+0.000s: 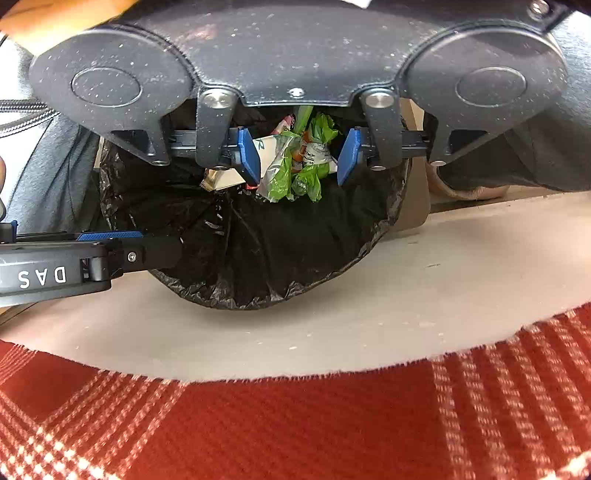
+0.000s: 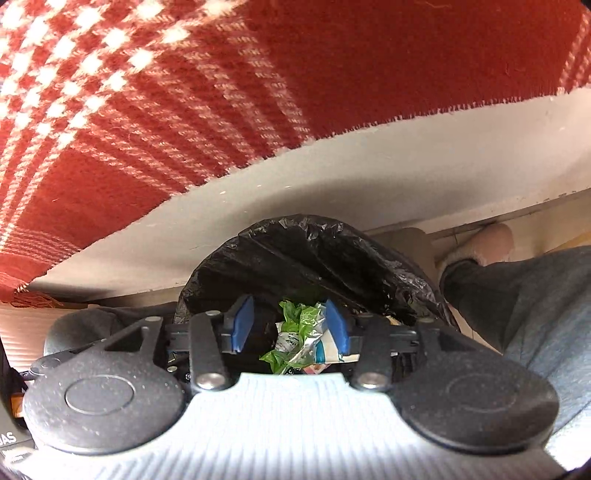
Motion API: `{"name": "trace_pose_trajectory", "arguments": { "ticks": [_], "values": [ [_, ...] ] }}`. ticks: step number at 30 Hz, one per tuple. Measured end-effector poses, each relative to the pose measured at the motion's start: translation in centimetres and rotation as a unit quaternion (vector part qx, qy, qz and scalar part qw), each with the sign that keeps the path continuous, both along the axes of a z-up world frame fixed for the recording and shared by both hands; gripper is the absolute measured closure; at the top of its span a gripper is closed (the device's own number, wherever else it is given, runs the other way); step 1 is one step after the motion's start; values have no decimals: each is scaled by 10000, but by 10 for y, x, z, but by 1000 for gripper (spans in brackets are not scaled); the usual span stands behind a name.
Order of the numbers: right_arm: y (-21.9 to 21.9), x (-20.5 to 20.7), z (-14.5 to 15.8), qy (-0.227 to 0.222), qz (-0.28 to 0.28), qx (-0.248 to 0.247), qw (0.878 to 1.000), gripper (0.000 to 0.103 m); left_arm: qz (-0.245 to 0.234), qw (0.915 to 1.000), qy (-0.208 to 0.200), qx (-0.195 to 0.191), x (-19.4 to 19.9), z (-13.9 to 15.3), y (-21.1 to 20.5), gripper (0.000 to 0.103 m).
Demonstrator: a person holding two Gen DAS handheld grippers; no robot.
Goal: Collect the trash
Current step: 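Open both tools to drop the items into the bin, then move both open tools back over the blanket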
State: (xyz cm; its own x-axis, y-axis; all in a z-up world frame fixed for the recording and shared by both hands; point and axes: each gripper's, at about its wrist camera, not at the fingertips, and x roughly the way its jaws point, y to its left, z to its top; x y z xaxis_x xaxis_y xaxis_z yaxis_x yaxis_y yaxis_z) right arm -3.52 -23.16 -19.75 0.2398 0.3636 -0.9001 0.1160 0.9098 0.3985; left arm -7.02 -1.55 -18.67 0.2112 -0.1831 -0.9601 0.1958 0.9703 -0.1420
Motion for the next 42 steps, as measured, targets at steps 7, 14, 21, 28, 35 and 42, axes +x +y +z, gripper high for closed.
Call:
{"name": "trace_pose_trajectory", "arguments": {
  "ticks": [7,14,21,28,35,42],
  "values": [
    [6,-1,14,-168,266,-220,9993,40,-58,9998,-190,-73,-2,18,0,58],
    [16,-9,40,-517,797,-516,9941,36,-164,9984,-506,-165,-10,48,-1,56],
    [29,-26,79,-1131,1429,-861,9795,33,-285,9936,-1068,-243,-24,91,2,56],
    [31,-45,128,-2136,1909,-908,9538,32,-424,9837,-1704,-374,-35,143,5,52],
    [22,-56,179,-3156,1892,-887,9256,30,-437,9698,-2312,-642,-41,193,6,49],
    [7,-45,206,-3739,1253,-935,9142,30,-213,9505,-3039,-616,-30,224,5,44]
  ]
}}
